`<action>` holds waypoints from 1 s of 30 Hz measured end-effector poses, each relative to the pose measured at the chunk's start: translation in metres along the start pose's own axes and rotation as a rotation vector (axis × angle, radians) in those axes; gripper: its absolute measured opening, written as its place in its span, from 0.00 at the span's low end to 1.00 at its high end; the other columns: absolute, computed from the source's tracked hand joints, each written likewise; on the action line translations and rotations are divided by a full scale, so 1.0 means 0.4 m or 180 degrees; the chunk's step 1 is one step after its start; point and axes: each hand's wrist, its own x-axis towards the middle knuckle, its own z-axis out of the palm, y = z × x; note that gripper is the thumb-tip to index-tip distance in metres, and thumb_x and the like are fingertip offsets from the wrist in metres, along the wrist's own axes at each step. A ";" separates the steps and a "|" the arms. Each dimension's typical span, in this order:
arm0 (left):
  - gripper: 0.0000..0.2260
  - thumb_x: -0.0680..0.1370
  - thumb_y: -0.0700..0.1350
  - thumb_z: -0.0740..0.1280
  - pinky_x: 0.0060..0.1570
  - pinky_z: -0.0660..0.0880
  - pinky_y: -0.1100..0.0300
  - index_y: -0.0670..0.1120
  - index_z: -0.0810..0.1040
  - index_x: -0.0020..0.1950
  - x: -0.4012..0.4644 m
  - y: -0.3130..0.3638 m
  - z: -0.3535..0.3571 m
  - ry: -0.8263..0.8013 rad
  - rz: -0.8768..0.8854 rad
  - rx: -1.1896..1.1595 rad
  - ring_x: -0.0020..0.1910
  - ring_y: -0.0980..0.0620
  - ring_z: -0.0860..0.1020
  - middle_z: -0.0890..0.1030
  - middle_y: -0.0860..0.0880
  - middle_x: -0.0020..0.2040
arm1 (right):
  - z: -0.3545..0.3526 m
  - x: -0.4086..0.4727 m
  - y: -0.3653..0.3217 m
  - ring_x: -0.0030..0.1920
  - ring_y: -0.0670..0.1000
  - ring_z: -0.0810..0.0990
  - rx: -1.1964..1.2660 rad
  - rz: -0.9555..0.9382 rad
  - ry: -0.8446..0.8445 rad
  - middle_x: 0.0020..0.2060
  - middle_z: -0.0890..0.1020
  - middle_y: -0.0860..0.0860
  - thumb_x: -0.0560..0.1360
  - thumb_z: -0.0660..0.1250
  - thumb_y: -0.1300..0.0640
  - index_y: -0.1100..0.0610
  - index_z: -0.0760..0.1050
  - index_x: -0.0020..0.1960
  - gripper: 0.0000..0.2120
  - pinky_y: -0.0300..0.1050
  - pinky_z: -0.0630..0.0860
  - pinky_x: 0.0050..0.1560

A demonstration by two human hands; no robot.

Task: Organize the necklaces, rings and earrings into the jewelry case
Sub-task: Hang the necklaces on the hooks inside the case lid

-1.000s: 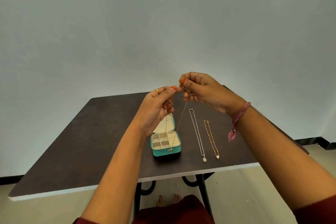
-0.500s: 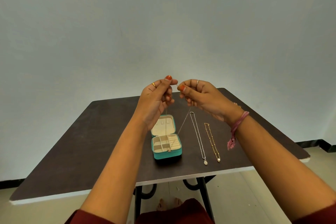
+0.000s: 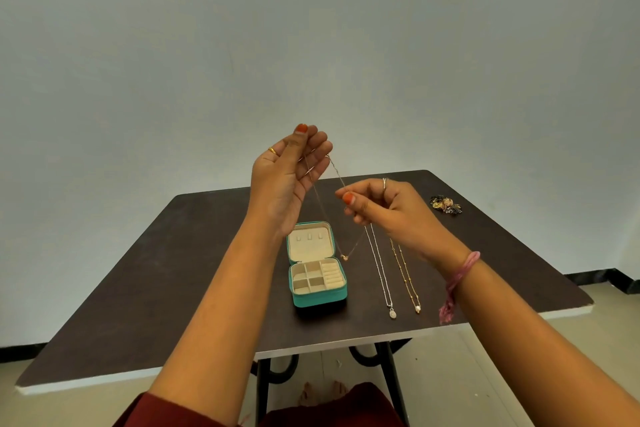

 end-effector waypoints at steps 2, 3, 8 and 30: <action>0.08 0.79 0.44 0.64 0.46 0.80 0.60 0.42 0.79 0.54 0.002 0.001 -0.002 0.0049 0.0006 -0.0074 0.46 0.52 0.84 0.85 0.47 0.46 | 0.003 -0.009 0.003 0.38 0.41 0.81 -0.0253 -0.0074 -0.0033 0.40 0.83 0.49 0.77 0.65 0.60 0.55 0.80 0.55 0.08 0.34 0.76 0.42; 0.08 0.79 0.44 0.64 0.46 0.80 0.61 0.42 0.79 0.54 0.002 0.002 -0.002 0.0077 0.0009 -0.0096 0.46 0.52 0.84 0.85 0.46 0.46 | 0.005 -0.012 0.005 0.38 0.42 0.82 -0.0439 -0.0109 -0.0054 0.40 0.83 0.48 0.77 0.66 0.60 0.54 0.80 0.55 0.09 0.34 0.77 0.42; 0.08 0.80 0.41 0.63 0.45 0.81 0.61 0.40 0.78 0.56 0.004 -0.002 -0.005 0.0134 0.0006 -0.0306 0.49 0.49 0.84 0.85 0.43 0.48 | 0.023 -0.030 -0.006 0.41 0.40 0.81 -0.1327 -0.0244 -0.0208 0.42 0.84 0.46 0.77 0.66 0.55 0.53 0.81 0.56 0.10 0.30 0.76 0.43; 0.10 0.80 0.42 0.59 0.55 0.76 0.50 0.41 0.78 0.53 -0.015 -0.065 -0.022 -0.1163 -0.0115 0.1016 0.31 0.56 0.75 0.81 0.49 0.35 | -0.047 0.003 -0.164 0.38 0.40 0.80 -0.0188 0.0000 -0.0090 0.37 0.85 0.54 0.76 0.67 0.60 0.64 0.82 0.48 0.08 0.30 0.73 0.41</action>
